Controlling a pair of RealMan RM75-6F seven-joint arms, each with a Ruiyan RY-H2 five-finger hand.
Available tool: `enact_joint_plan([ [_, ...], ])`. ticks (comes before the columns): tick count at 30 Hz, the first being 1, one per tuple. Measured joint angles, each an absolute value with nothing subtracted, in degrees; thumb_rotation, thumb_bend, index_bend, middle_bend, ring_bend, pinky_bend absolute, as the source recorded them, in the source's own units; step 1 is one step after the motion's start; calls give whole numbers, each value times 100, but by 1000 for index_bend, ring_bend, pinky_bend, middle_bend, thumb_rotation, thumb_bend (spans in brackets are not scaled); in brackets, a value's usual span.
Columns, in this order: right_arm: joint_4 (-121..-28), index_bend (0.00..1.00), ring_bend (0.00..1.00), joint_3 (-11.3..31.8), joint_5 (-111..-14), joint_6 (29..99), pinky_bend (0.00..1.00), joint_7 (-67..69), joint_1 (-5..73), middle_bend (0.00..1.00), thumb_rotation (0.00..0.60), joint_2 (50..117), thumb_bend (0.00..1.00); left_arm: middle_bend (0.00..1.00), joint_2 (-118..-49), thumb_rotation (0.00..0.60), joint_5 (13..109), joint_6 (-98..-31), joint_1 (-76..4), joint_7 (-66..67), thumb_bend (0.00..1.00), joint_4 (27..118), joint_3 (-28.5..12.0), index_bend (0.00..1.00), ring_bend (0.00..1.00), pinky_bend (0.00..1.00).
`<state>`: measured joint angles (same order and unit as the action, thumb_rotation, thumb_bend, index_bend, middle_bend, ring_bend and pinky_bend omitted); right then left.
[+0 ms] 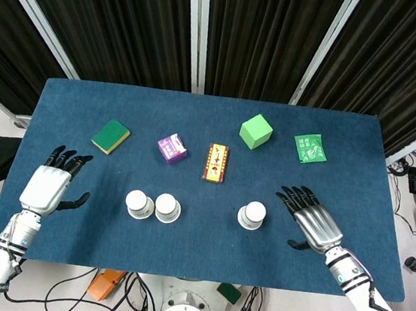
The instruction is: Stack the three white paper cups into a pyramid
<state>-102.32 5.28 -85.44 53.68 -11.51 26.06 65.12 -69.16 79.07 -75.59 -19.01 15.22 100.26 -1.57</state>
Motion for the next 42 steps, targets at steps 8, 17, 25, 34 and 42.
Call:
enact_joint_plan([
  [8,-10117,201,0,695,-7899,4845,83,-1676,3160,56,600,7059,403,219,-6924,497,7933,-7617,-1733,1252,305,9816,-136,135,129,0],
  [17,-10017,238,0,748,-7344,4632,93,-2044,3513,59,600,7313,437,218,-6982,498,7917,-7511,-1712,1252,305,9726,-141,136,129,0],
  [25,-9955,339,0,722,-6813,4495,96,-2319,3779,100,600,7440,519,218,-7008,497,7868,-7448,-1695,1255,305,9693,-170,136,129,0],
  [34,-10160,407,0,732,-6696,4655,104,-2231,3872,132,600,7321,551,219,-6962,496,7826,-7426,-1659,1261,305,9689,-194,135,129,0],
  [42,-11055,407,0,1077,-7044,4780,104,-1947,4090,133,600,6867,552,218,-6877,499,7790,-7386,-1615,1293,305,9677,-170,135,129,0],
])
